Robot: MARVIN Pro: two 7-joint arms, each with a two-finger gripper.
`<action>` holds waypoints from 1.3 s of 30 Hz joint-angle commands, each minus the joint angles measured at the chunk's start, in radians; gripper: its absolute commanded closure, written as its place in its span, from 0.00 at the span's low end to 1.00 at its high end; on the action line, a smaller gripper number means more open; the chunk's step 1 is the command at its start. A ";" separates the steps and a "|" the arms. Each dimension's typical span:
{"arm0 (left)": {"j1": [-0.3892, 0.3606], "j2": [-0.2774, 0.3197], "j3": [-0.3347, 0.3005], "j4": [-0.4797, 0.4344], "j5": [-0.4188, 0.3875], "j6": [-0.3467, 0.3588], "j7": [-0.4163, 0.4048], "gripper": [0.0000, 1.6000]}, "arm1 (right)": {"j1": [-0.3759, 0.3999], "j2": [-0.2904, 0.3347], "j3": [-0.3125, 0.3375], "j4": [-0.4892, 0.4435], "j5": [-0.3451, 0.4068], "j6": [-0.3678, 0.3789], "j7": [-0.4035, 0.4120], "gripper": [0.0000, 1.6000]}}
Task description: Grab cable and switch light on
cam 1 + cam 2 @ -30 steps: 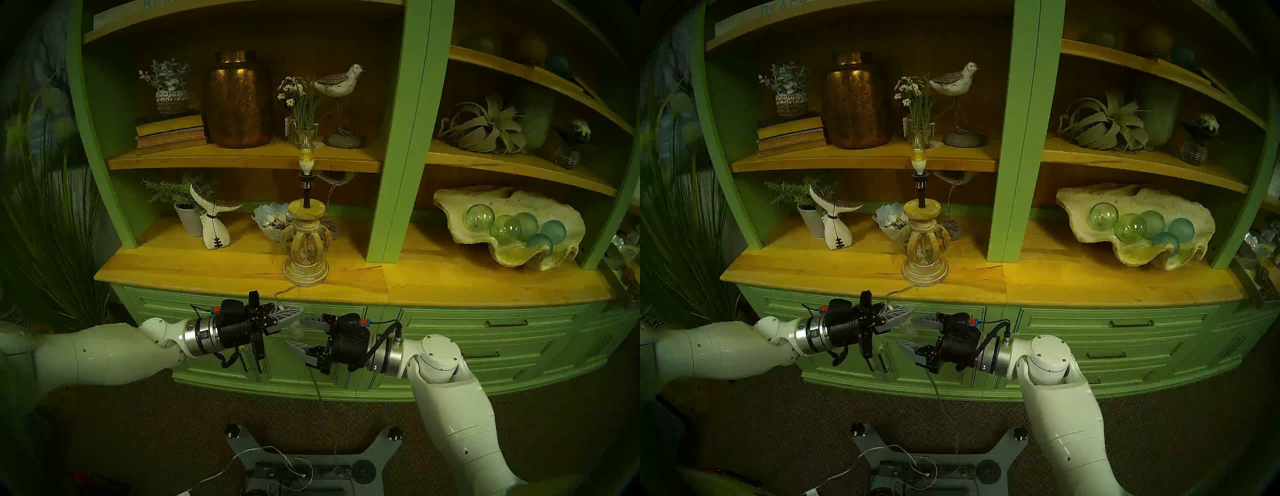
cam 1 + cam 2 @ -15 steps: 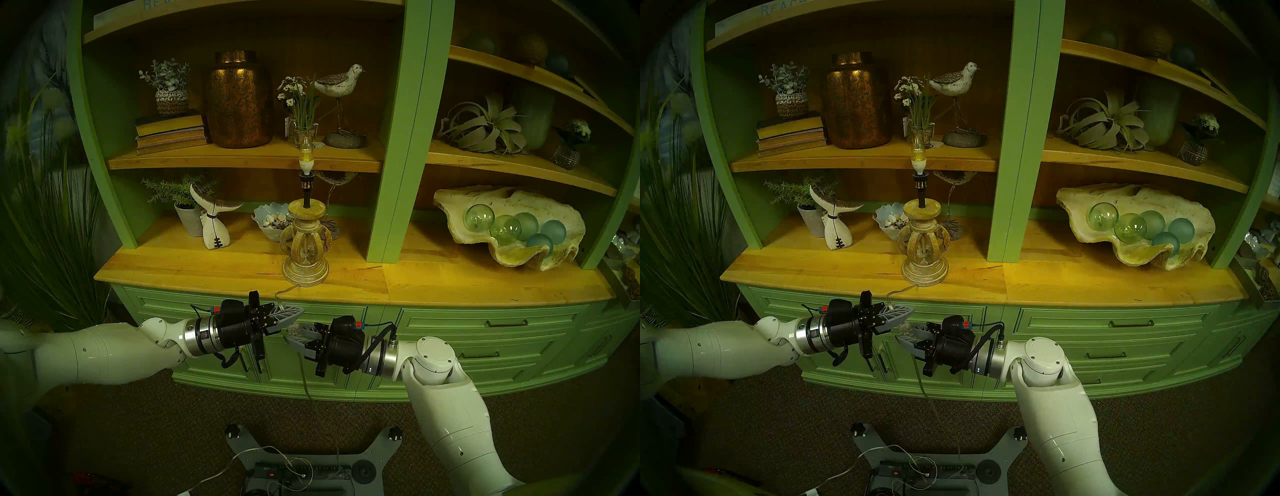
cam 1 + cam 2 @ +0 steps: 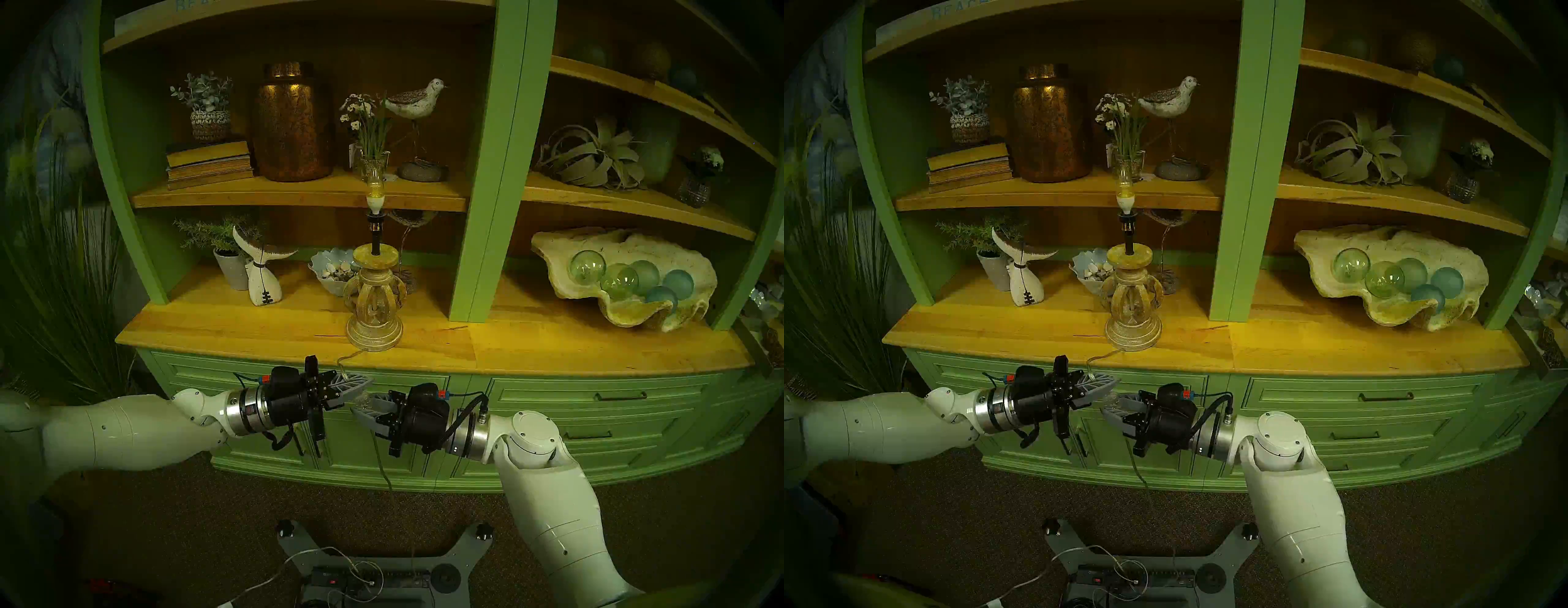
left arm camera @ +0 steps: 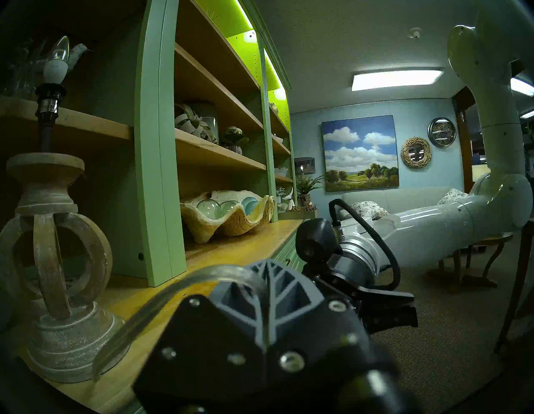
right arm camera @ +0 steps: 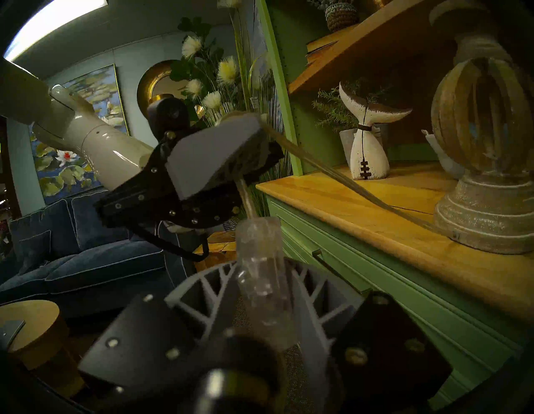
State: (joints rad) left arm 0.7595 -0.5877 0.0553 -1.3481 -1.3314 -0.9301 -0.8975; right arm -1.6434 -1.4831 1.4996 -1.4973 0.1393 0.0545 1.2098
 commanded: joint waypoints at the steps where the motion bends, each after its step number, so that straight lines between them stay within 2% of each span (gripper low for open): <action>1: -0.040 0.000 -0.007 -0.011 -0.015 -0.018 -0.108 1.00 | 0.045 -0.011 -0.002 -0.009 0.005 0.005 0.000 0.39; 2: -0.041 0.000 -0.005 -0.012 -0.014 -0.018 -0.105 1.00 | 0.047 -0.012 -0.002 -0.007 0.004 0.005 0.000 0.38; 4: -0.043 0.001 -0.001 -0.013 -0.013 -0.020 -0.101 1.00 | 0.053 -0.013 -0.002 0.000 0.004 0.004 0.000 0.48; 6: -0.044 0.000 0.001 -0.012 -0.015 -0.021 -0.103 1.00 | 0.057 -0.015 -0.001 0.005 0.005 0.002 0.000 0.51; 11: -0.050 0.001 0.009 -0.015 -0.011 -0.024 -0.090 1.00 | 0.067 -0.015 -0.001 0.020 0.005 -0.003 0.006 0.52; 13: -0.051 0.001 0.012 -0.015 -0.011 -0.024 -0.090 1.00 | 0.068 -0.017 0.002 0.022 0.006 -0.011 0.004 0.64; 14: -0.051 0.000 0.011 -0.013 -0.015 -0.024 -0.098 1.00 | 0.070 -0.017 0.002 0.023 0.006 -0.011 0.005 0.78; 16: -0.053 0.001 0.014 -0.014 -0.014 -0.025 -0.093 1.00 | 0.072 -0.019 0.002 0.022 0.007 -0.011 0.007 1.00; 23: -0.057 -0.001 0.018 -0.010 -0.025 -0.027 -0.109 1.00 | 0.071 -0.026 0.012 0.019 0.013 -0.011 0.010 1.00; 24: -0.061 0.002 0.026 -0.018 -0.010 -0.030 -0.078 1.00 | 0.070 -0.026 0.014 0.018 0.013 -0.009 0.007 1.00; 25: -0.060 0.000 0.023 -0.012 -0.021 -0.029 -0.100 1.00 | 0.068 -0.025 0.015 0.017 0.013 -0.010 0.010 1.00; 26: -0.062 0.001 0.027 -0.016 -0.015 -0.030 -0.087 1.00 | 0.066 -0.023 0.017 0.015 0.014 -0.011 0.011 0.57; 27: -0.061 -0.001 0.025 -0.010 -0.026 -0.030 -0.107 1.00 | 0.062 -0.021 0.020 0.014 0.012 -0.013 0.011 0.16; 28: -0.064 0.000 0.029 -0.013 -0.021 -0.030 -0.095 1.00 | 0.055 -0.018 0.025 0.011 0.012 -0.015 0.010 0.00; 29: -0.067 0.002 0.034 -0.018 -0.013 -0.030 -0.077 1.00 | 0.049 -0.016 0.029 0.007 0.014 -0.017 0.012 0.00; 31: -0.065 -0.002 0.030 -0.009 -0.031 -0.030 -0.113 1.00 | 0.031 -0.009 0.042 -0.006 0.016 -0.017 0.013 0.00; 33: -0.070 0.001 0.039 -0.018 -0.014 -0.030 -0.077 1.00 | 0.011 0.003 0.062 -0.015 0.020 -0.021 0.014 0.00; 39: -0.069 -0.001 0.037 -0.012 -0.022 -0.030 -0.096 1.00 | -0.060 0.043 0.138 -0.054 0.046 -0.034 0.028 0.00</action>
State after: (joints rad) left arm 0.7264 -0.5869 0.1066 -1.3510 -1.3405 -0.9464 -0.8807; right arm -1.6407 -1.4821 1.5677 -1.4836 0.1483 0.0313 1.2226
